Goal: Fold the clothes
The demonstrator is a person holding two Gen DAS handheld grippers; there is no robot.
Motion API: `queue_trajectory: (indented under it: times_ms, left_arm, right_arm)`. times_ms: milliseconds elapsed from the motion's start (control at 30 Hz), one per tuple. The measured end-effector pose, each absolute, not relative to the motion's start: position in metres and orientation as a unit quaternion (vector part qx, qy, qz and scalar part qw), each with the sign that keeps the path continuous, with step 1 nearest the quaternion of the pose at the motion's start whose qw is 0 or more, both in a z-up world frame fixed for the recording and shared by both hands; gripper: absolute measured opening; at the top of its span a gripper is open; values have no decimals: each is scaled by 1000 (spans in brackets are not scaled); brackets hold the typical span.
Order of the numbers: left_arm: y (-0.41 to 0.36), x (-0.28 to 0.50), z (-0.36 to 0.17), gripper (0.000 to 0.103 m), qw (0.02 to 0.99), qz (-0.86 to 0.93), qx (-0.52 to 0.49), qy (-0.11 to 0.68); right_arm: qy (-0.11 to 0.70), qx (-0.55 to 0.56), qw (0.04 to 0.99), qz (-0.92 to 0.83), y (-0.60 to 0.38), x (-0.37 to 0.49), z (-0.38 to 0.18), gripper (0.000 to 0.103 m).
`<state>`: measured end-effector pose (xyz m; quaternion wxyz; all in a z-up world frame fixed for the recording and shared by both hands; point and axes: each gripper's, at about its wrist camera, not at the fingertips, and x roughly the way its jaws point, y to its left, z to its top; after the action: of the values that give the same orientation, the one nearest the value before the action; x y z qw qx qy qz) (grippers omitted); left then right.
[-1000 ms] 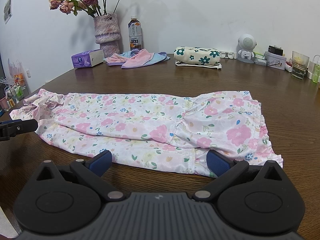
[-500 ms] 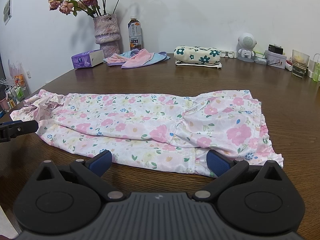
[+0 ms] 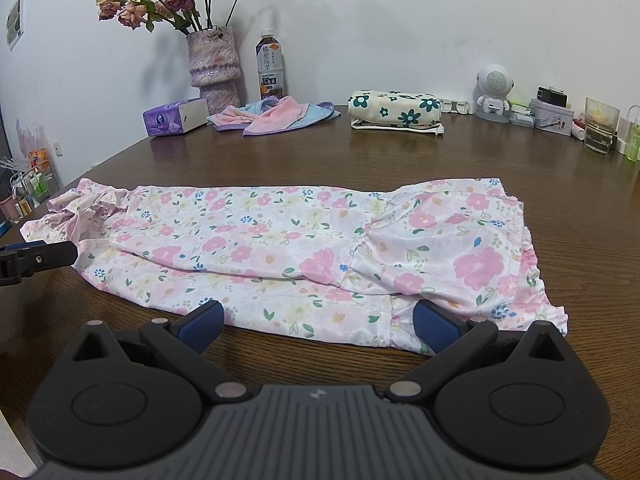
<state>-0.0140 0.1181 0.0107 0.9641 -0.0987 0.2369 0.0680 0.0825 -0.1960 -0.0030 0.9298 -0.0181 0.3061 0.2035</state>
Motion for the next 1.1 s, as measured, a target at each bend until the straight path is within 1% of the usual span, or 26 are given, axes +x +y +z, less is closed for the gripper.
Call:
queue_trajectory:
  times_ms: [800,900,1100]
  left_arm:
    - [121,-13,17,100,963,59,-100,243]
    - [132,-20,28,100,967,85,-95,221]
    - [181,-35,38,100,957,164,-135,200]
  right_arm:
    - [306,-14,929,205,-197,83,-2,103]
    - [305,-12,930,206,-198,82,-2,103]
    - [305,-7,930,207,-199,83,-2,103]
